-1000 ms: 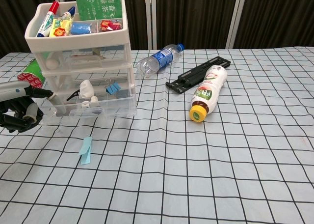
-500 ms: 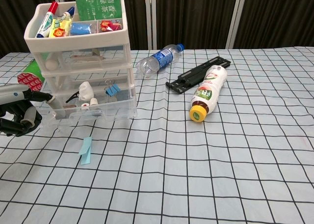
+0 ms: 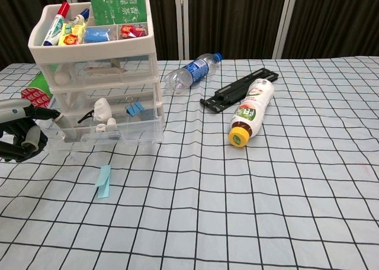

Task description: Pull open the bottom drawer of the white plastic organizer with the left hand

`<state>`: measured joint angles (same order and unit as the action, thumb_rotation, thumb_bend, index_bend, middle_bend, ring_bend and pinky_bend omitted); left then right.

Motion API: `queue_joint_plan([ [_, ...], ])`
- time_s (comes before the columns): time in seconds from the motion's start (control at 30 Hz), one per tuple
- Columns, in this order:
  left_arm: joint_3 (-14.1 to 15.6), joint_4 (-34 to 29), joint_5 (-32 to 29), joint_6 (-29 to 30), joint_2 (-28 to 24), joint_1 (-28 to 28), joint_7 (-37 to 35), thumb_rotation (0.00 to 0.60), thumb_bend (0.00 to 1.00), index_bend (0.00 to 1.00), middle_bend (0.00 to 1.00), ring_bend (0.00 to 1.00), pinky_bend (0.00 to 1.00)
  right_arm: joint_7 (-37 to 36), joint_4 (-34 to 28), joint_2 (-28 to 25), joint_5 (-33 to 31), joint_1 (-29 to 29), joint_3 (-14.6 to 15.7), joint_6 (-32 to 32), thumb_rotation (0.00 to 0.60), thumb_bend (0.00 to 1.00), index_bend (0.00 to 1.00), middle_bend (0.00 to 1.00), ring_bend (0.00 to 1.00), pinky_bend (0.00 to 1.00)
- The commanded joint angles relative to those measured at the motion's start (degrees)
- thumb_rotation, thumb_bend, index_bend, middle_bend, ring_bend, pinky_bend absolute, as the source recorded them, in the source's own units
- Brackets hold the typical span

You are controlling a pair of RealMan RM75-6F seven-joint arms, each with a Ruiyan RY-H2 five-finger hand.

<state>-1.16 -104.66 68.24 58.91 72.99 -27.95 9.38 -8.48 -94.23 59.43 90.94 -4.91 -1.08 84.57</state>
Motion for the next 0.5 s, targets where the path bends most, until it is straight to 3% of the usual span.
queue_joint_plan([
  [0.03, 0.05, -0.21, 0.63, 0.64, -0.30, 0.29, 0.27, 0.600, 0.97, 0.28, 0.73, 0.76, 0.65, 0.11, -0.01, 0.04, 0.05, -0.01, 0.03, -0.01, 0.600, 0.03, 0.04, 0.00, 0.00, 0.00],
  [0.2, 0.30, -0.96, 1.75, 1.60, -1.10, 0.85, 0.44, 0.600, 0.87, 0.24, 0.73, 0.76, 0.65, 0.34, -0.06, 0.11, 0.15, 0.00, 0.09, 0.00, 0.600, 0.03, 0.04, 0.00, 0.00, 0.00],
  [0.5, 0.67, -2.76, 4.97, 2.99, -2.39, 1.69, -0.77, 0.600, 0.86, 0.22, 0.73, 0.76, 0.65, 0.28, -0.19, 0.00, 0.20, 0.16, 0.06, 0.36, 0.600, 0.03, 0.04, 0.00, 0.00, 0.00],
])
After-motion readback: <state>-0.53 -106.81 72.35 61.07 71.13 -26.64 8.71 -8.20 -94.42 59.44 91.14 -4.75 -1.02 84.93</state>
